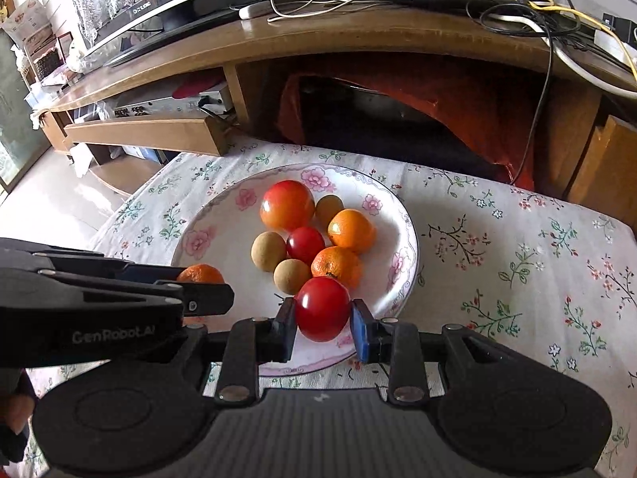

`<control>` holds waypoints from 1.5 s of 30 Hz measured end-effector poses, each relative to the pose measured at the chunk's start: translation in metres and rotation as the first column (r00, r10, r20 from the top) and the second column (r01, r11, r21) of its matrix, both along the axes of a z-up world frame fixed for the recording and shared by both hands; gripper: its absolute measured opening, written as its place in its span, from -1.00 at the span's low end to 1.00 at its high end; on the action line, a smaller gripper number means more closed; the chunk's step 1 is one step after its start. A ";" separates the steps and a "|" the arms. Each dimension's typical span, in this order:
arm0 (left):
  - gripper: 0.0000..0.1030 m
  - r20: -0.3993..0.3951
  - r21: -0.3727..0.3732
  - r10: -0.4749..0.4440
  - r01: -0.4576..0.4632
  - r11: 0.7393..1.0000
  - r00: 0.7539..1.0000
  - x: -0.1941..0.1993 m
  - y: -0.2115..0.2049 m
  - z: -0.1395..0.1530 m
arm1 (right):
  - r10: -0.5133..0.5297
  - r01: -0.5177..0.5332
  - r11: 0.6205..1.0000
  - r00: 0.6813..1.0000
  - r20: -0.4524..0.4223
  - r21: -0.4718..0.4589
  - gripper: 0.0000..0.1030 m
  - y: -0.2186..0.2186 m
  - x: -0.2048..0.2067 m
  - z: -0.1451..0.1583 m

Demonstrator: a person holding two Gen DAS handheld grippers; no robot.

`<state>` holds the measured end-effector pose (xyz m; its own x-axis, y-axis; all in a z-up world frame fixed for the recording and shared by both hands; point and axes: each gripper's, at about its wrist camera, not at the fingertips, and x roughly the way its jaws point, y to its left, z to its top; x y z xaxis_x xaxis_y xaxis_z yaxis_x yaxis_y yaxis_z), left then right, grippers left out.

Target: Organize fruits

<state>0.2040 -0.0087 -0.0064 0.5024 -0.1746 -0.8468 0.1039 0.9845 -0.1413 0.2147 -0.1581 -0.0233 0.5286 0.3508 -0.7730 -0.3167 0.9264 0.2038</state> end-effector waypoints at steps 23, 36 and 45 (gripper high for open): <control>0.00 0.022 -0.007 0.025 -0.024 1.000 0.999 -0.002 0.005 0.008 | -0.012 0.012 1.000 1.000 0.024 0.010 -0.57 -0.001 -0.003 0.007; 0.30 0.064 0.034 0.020 -0.023 0.999 0.998 -0.019 0.003 0.017 | -0.054 0.053 0.998 0.997 0.048 0.031 -0.52 -0.008 -0.021 0.028; 0.44 0.071 0.073 0.019 -0.025 0.997 0.997 -0.038 0.001 0.017 | -0.076 0.076 0.997 0.996 0.034 0.013 -0.51 -0.008 -0.041 0.031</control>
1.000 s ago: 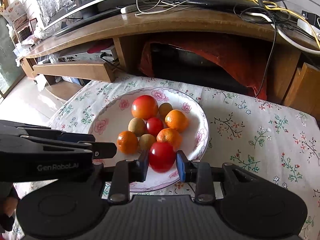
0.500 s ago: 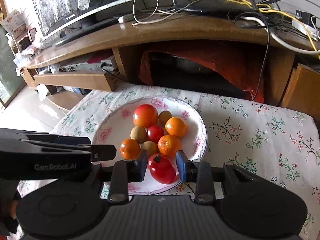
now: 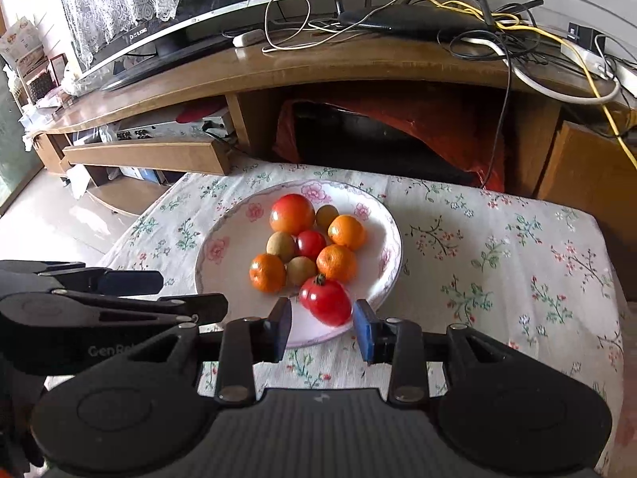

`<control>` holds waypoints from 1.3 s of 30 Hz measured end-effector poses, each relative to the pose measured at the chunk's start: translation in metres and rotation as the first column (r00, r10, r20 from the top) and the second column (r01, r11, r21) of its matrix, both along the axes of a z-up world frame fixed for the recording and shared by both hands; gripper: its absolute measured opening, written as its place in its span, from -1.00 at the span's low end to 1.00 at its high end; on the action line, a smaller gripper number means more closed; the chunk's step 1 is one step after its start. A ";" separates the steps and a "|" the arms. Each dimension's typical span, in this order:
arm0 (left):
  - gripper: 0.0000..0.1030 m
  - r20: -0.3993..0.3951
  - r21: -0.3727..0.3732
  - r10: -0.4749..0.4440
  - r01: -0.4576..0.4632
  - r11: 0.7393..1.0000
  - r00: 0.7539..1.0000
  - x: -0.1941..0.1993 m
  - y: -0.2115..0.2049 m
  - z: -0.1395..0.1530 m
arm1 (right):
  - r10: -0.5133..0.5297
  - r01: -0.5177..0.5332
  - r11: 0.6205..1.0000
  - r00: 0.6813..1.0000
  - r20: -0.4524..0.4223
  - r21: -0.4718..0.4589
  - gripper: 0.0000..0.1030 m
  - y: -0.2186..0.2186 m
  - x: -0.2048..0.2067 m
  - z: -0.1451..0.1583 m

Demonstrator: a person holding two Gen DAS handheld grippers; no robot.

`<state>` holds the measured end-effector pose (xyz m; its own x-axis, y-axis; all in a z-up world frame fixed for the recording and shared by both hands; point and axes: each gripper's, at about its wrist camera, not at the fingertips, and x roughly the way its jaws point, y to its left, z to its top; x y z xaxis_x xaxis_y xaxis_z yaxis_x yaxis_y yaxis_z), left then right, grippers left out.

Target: Organize fruits

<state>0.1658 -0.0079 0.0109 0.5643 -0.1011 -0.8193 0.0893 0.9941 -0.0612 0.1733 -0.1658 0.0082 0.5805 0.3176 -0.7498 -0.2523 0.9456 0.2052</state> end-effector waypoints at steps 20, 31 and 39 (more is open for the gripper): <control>0.94 0.041 0.101 0.041 -0.045 0.994 0.998 -0.035 -0.006 0.004 | -0.056 0.056 0.998 0.998 -0.016 0.014 -0.41 -0.009 -0.038 0.003; 1.00 0.063 0.083 0.042 -0.047 0.995 0.997 -0.056 -0.007 0.008 | -0.085 0.085 0.996 0.996 -0.017 0.031 -0.36 -0.019 -0.066 0.008; 1.00 0.064 0.130 0.034 -0.042 0.991 0.997 -0.074 -0.009 0.007 | -0.089 0.089 0.996 0.996 -0.024 0.008 -0.32 -0.018 -0.088 0.007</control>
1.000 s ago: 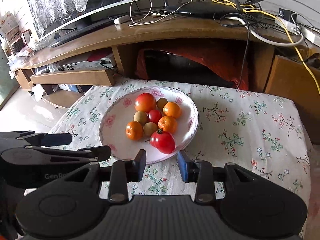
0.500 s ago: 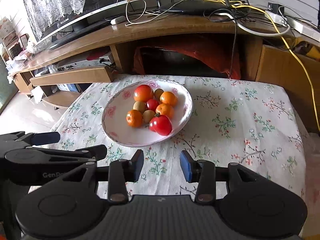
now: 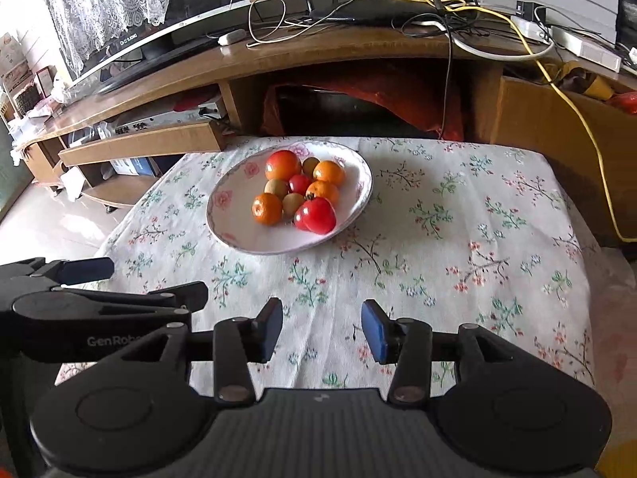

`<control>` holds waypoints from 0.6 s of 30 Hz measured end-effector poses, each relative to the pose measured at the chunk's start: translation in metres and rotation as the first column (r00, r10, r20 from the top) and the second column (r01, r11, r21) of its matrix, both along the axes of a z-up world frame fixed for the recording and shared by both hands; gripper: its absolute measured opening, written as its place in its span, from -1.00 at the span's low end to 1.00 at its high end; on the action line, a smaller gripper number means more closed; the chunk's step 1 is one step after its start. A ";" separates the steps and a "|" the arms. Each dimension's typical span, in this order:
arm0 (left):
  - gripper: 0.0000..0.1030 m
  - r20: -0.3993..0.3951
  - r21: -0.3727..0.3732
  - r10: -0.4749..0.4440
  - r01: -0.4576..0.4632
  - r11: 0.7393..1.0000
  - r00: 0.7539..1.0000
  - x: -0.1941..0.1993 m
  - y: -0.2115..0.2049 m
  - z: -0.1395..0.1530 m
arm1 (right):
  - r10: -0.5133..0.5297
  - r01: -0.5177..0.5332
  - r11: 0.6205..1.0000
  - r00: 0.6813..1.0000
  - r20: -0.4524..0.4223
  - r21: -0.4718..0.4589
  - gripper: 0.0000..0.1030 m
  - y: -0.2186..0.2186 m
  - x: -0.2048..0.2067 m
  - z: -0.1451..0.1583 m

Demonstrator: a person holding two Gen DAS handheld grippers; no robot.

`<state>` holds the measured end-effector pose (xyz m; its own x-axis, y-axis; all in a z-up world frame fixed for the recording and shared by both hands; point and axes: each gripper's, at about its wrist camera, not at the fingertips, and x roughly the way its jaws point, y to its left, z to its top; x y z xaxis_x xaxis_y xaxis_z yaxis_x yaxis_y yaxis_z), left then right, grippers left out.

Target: Organize fruits

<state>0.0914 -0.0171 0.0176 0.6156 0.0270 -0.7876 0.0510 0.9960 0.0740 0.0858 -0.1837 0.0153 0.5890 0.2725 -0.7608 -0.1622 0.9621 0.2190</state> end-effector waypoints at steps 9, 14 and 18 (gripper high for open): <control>1.00 0.000 0.000 -0.018 0.018 1.000 1.000 -0.019 0.000 0.003 | -0.019 0.019 1.000 1.000 -0.008 0.013 -0.30 -0.003 -0.022 0.001; 1.00 -0.016 0.000 -0.020 0.020 1.000 1.000 -0.030 0.000 0.001 | -0.024 0.024 1.000 1.000 -0.016 0.020 -0.30 -0.002 -0.034 0.001; 1.00 -0.036 -0.010 -0.030 0.030 1.000 0.999 -0.039 0.001 -0.002 | -0.022 0.022 1.000 0.999 -0.023 0.021 -0.30 0.000 -0.044 -0.001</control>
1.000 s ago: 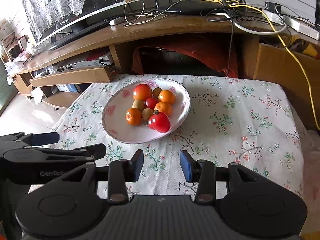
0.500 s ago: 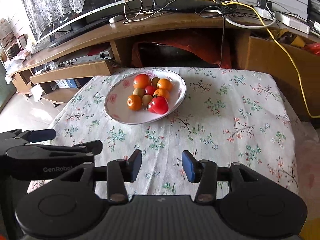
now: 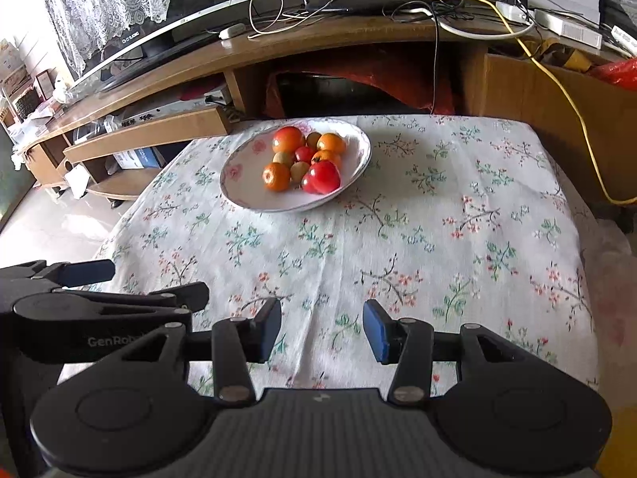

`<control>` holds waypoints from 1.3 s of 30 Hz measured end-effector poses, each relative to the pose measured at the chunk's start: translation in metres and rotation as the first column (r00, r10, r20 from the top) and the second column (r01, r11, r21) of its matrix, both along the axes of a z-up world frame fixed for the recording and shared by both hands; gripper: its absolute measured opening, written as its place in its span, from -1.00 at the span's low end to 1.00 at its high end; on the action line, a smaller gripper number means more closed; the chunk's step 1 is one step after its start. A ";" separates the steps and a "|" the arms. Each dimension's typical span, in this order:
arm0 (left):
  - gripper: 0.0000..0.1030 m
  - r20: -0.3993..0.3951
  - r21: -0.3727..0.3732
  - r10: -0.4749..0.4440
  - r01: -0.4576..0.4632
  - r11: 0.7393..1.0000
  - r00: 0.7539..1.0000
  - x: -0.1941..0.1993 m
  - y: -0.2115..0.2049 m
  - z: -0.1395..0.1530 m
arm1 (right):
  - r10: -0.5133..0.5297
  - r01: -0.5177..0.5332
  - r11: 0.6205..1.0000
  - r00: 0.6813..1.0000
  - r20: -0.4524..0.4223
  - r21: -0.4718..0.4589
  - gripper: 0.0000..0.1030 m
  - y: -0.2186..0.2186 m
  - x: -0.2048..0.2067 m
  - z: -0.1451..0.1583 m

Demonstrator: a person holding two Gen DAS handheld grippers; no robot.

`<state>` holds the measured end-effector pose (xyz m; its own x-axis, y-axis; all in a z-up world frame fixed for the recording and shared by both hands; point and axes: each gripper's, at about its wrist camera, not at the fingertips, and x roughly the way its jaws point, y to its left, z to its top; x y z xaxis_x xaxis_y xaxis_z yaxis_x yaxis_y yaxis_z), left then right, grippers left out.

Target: Organize fruits

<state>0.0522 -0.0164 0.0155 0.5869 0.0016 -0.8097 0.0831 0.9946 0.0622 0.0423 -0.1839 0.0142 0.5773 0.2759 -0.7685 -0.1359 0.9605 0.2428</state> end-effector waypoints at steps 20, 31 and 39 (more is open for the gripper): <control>1.00 0.000 0.006 -0.026 0.026 1.000 1.000 -0.034 -0.003 -0.002 | -0.037 0.037 0.999 0.999 -0.012 0.005 -0.29 0.000 -0.039 0.001; 1.00 0.009 0.017 -0.030 0.030 0.999 1.000 -0.044 -0.003 0.000 | -0.043 0.043 0.999 0.999 -0.017 0.000 -0.29 0.000 -0.050 0.001; 0.99 0.004 0.021 -0.028 0.028 0.999 1.000 -0.047 -0.002 -0.001 | -0.042 0.042 0.999 0.999 -0.026 -0.004 -0.29 0.001 -0.054 0.000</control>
<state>0.0050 -0.0186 0.0147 0.5902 0.0024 -0.8073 0.1105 0.9903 0.0837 -0.0117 -0.1827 0.0144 0.5681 0.2491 -0.7844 -0.0891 0.9661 0.2423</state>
